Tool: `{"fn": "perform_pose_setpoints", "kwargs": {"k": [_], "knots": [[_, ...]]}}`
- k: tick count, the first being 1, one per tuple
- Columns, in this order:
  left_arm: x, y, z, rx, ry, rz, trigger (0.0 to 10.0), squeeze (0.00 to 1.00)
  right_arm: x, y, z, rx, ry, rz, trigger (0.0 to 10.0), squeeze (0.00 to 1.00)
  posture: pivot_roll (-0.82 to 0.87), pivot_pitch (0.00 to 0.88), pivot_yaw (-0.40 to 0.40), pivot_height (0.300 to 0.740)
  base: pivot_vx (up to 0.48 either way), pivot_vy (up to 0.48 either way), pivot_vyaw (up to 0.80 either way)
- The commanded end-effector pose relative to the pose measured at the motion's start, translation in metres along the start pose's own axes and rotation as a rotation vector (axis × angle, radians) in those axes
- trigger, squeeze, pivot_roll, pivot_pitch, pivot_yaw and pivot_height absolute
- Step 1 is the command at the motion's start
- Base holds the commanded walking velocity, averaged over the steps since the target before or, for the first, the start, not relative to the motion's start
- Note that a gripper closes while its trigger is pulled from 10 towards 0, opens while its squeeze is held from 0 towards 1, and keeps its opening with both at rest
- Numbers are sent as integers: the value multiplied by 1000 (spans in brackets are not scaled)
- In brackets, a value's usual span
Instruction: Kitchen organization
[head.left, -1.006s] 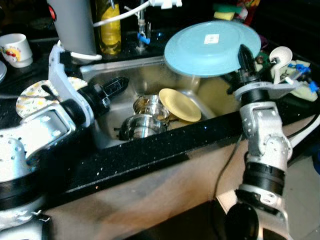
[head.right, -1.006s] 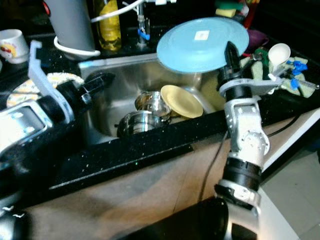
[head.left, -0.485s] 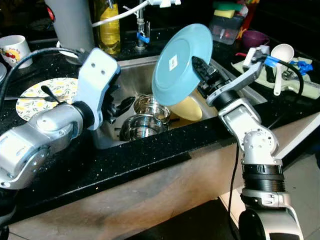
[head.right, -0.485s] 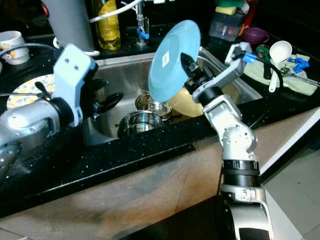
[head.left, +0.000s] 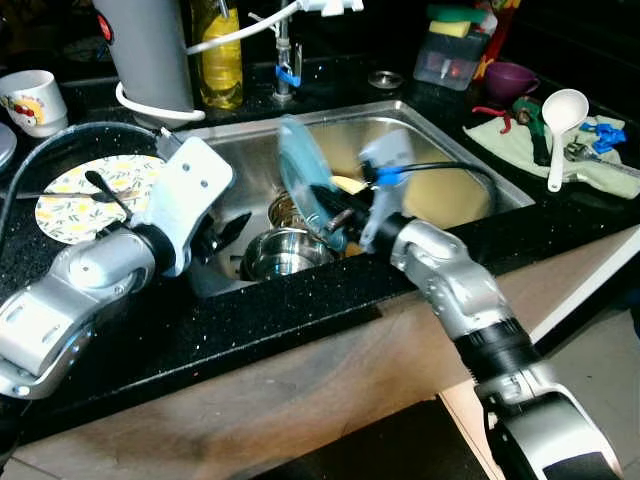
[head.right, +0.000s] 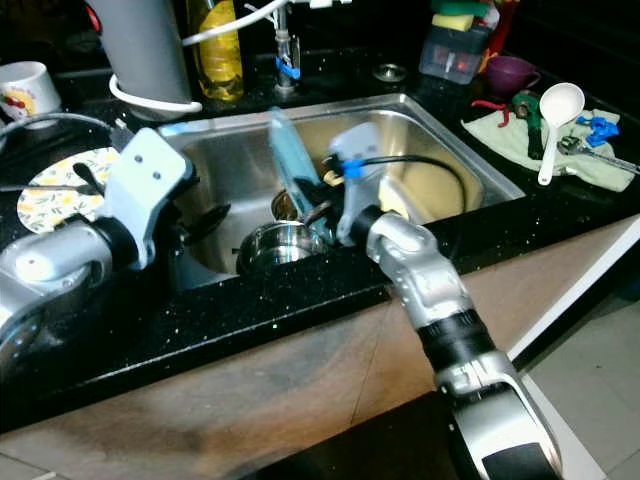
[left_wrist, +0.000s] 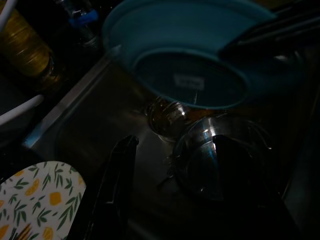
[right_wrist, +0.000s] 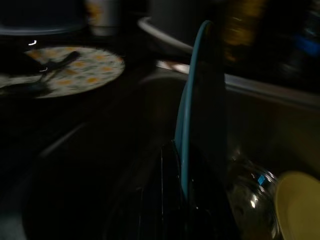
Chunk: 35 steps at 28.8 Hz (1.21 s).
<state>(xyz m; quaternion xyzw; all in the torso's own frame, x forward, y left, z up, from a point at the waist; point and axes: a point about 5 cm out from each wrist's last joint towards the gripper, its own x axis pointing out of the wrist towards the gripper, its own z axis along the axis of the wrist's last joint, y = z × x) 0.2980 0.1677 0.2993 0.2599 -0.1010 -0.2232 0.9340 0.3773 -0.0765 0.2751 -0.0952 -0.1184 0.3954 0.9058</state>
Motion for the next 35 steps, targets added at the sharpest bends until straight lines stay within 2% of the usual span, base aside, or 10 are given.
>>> {"fn": "perform_pose_setpoints", "kwargs": {"k": [1,10,13,22,23,24,28,29,30,35], "knots": [[-2,0,-3,2,-4,-4,10000,0,5,3,-3,-65,25,62,10000,0,28,184,-37,740,0,0,0],[-5,1,-7,-19,-4,-15,10000,0,18,7,-8,-188,152,286,10000,0,25,203,-48,740,0,0,0],[-7,2,-9,-2,25,-25,10000,0,20,11,-17,-268,263,395,10000,0,24,214,-56,740,0,0,0],[-11,0,-11,13,42,-53,10000,0,23,13,-24,-368,365,493,10000,0,25,221,-59,740,0,0,0],[-11,0,-12,12,42,-54,10000,0,23,12,-23,-370,367,491,10000,910,25,221,-59,740,0,0,0],[-11,-1,-12,5,43,-57,10000,0,24,11,-22,-373,372,488,10000,1000,24,221,-57,740,0,0,0],[-10,0,-14,-28,48,-38,10000,0,24,6,-20,-384,367,449,10000,1000,24,220,-53,740,0,0,0],[-9,1,-14,-42,47,-26,10000,0,24,3,-17,-381,352,421,10000,643,25,220,-52,740,0,0,0],[-8,2,-14,-56,42,-17,10000,0,25,1,-14,-376,333,388,10000,0,24,219,-51,740,0,0,0],[0,12,-5,-202,-14,34,10000,0,25,-31,22,-223,105,64,10000,0,25,212,-49,740,0,0,0]]}}
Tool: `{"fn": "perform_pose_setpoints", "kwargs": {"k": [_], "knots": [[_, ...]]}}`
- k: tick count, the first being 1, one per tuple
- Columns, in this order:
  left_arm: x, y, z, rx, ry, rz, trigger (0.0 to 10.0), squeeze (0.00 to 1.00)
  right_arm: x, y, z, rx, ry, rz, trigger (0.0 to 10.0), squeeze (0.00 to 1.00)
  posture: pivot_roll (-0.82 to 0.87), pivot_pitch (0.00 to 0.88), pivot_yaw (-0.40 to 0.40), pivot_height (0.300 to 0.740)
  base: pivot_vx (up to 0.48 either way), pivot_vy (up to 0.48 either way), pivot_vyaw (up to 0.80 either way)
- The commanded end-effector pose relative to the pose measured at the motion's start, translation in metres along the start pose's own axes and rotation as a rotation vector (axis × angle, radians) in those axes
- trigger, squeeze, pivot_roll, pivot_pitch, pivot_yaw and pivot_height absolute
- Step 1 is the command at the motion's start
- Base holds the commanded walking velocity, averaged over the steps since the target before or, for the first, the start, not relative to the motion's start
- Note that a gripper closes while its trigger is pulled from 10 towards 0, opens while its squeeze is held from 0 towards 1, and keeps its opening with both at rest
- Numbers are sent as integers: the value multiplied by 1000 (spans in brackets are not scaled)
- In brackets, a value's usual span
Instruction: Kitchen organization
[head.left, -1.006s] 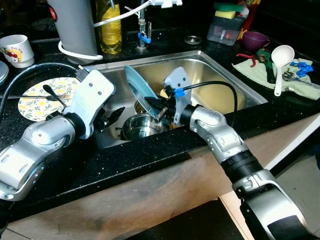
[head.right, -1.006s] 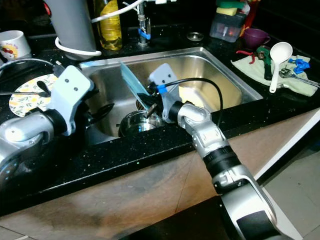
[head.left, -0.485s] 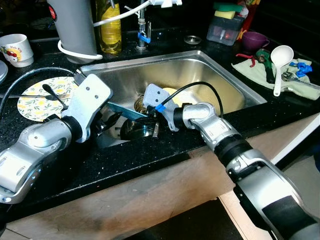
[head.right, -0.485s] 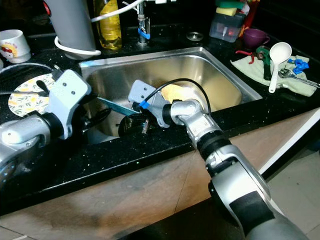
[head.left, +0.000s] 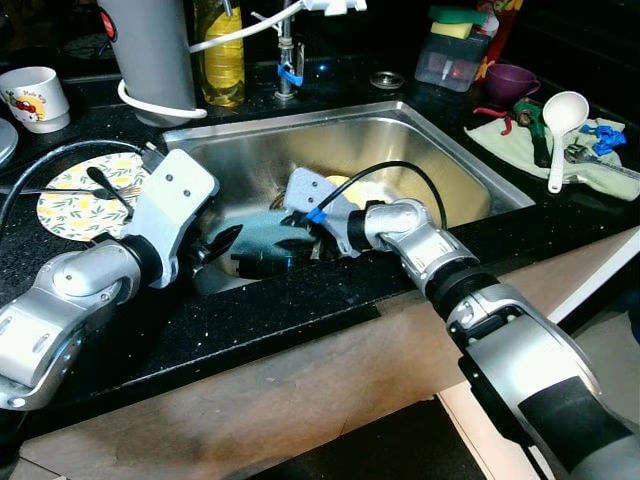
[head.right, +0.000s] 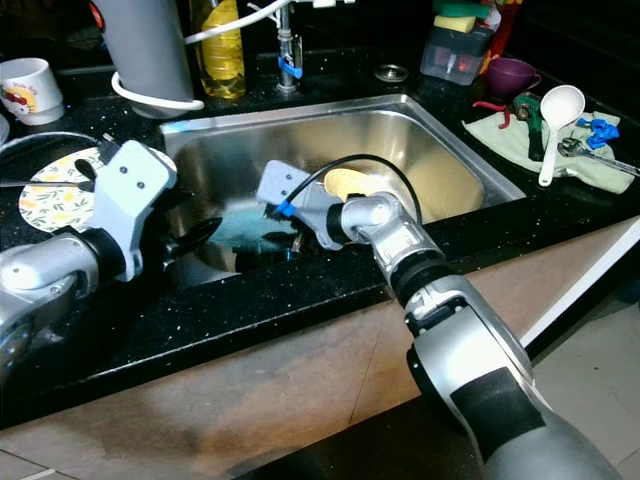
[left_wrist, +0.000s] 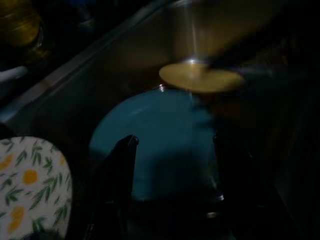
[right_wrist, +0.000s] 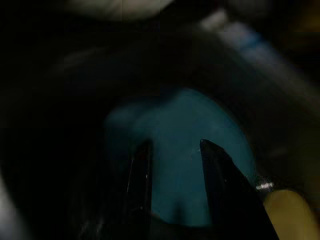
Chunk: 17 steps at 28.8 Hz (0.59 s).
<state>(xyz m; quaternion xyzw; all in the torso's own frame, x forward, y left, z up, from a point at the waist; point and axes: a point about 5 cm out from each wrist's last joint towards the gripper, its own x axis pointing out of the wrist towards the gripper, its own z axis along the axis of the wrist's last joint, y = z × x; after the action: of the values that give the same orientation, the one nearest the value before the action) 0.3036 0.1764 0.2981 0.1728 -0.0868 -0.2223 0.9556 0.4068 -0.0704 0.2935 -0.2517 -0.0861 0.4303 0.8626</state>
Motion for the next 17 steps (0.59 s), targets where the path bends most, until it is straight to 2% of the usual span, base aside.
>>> {"fn": "perform_pose_setpoints", "kwargs": {"k": [1,3,4,6,7,8,10,11,13,14,15,17], "knots": [[1,5,8,-30,-37,21,10000,0,-11,-24,17,87,-124,-181,10000,0,25,212,-49,740,0,0,0],[4,8,17,-108,-86,45,10000,0,-29,-49,31,214,-297,-388,10000,0,26,208,-46,740,0,0,0],[4,8,17,-108,-86,45,10000,0,-29,-49,31,214,-297,-388,10000,0,26,208,-46,740,0,0,0],[7,6,21,-179,-122,63,10000,0,-44,-58,32,302,-404,-497,10000,0,22,202,-34,740,0,0,0],[13,-4,24,-229,-139,46,10000,0,-58,-50,21,377,-476,-595,10000,0,14,196,-21,740,0,0,0],[13,-4,24,-229,-139,46,10000,0,-58,-50,21,377,-476,-595,10000,0,14,196,-21,740,0,0,0],[17,-13,24,-239,-150,22,10000,0,-70,-35,13,400,-502,-658,10000,0,7,194,-14,740,0,0,0],[17,-13,24,-239,-150,22,10000,0,-70,-35,13,400,-502,-658,10000,0,7,194,-14,740,0,0,0],[20,-18,22,-250,-146,32,10000,0,-80,-18,8,418,-518,-714,10000,0,-3,191,-1,740,0,0,0],[21,-20,20,-255,-143,40,10000,0,-84,-12,7,428,-526,-735,10000,0,-3,191,-1,740,0,0,0],[21,-20,20,-255,-143,40,10000,0,-84,-12,7,428,-526,-735,10000,0,-3,191,-1,740,0,0,0],[23,-24,18,-248,-131,41,10000,0,-93,6,5,470,-533,-764,10000,0,-13,188,9,740,0,0,0]]}}
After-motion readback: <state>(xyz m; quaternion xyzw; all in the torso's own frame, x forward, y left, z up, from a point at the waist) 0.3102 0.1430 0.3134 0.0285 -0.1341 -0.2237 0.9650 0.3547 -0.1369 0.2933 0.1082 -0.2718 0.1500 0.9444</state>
